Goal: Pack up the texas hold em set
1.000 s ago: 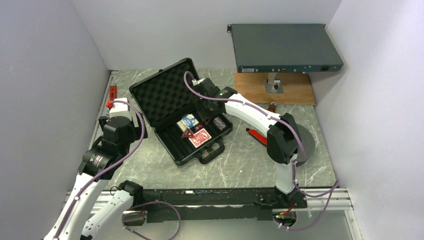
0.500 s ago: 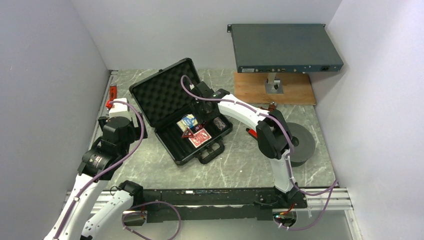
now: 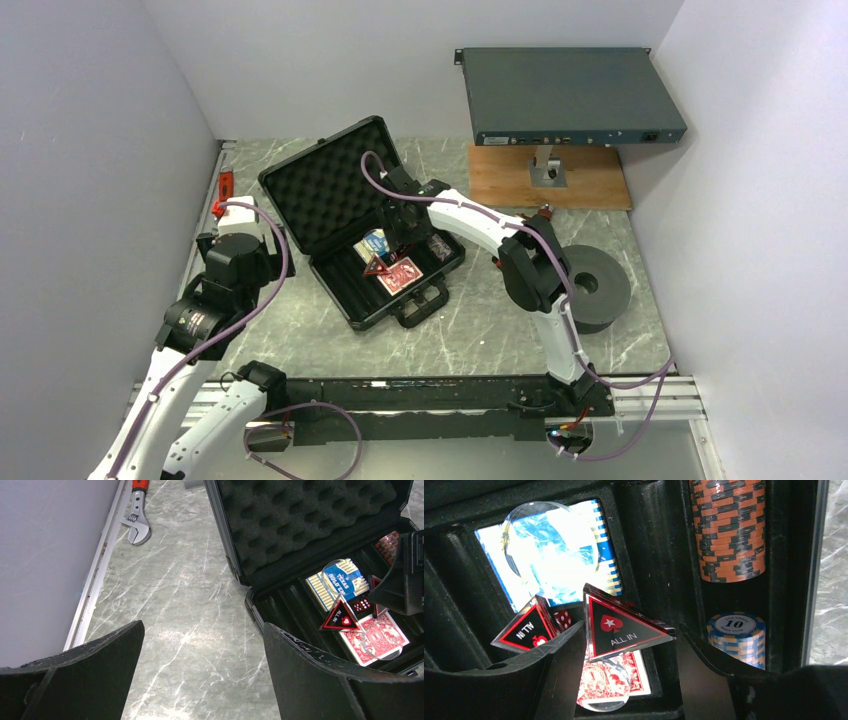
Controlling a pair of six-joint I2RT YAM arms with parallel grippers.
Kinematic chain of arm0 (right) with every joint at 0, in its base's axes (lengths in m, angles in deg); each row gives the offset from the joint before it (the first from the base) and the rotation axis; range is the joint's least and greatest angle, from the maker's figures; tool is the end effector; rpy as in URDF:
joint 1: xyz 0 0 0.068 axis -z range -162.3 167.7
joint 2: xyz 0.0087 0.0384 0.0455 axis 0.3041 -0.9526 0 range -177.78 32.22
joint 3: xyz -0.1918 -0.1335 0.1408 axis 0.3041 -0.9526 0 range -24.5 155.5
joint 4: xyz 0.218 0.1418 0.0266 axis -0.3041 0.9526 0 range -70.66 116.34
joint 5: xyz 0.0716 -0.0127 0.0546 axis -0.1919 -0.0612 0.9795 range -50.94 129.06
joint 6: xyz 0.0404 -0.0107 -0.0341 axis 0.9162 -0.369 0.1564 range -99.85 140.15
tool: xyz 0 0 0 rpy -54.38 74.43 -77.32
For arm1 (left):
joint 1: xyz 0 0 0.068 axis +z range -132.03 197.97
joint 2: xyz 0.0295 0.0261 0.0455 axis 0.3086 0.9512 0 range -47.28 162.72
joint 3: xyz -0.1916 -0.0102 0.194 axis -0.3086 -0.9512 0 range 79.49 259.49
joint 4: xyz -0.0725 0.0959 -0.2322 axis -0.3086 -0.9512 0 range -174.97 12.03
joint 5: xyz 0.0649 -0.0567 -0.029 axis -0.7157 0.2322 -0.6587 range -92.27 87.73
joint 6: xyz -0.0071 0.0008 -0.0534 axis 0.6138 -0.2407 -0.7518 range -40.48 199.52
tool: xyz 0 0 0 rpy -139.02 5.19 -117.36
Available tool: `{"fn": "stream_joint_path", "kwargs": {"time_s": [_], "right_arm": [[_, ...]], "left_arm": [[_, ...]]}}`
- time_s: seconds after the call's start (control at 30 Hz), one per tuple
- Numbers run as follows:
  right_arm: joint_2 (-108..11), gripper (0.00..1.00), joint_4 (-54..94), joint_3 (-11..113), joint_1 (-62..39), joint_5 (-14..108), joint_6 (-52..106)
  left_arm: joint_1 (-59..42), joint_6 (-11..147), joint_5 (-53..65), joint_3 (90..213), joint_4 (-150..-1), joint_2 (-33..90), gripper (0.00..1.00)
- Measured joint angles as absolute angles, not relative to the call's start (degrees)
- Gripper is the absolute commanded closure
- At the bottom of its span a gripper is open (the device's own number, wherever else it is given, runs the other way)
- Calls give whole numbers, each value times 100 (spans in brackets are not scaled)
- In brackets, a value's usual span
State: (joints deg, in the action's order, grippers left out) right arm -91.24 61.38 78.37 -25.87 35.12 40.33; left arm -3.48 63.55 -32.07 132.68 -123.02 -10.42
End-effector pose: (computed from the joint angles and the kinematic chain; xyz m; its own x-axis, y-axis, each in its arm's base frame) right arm 0.3396 0.3197 0.2065 -0.8333 -0.3177 -0.4525 -0.4020 0.9100 0.1014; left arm 0.1173 -0.0271 0.3481 -0.4057 -0.0972 -0.9088 -0.2080 0.9781 -0.0118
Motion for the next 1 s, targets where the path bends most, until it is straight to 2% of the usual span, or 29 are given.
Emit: {"fn": "stream_joint_path", "kwargs": {"time_s": [1.0], "right_arm": [[-9342,100,6485,8003,-2587,3708,4857]], "left_arm": [[-346,6355,-3207,13268,-12302,-1042,5]]}}
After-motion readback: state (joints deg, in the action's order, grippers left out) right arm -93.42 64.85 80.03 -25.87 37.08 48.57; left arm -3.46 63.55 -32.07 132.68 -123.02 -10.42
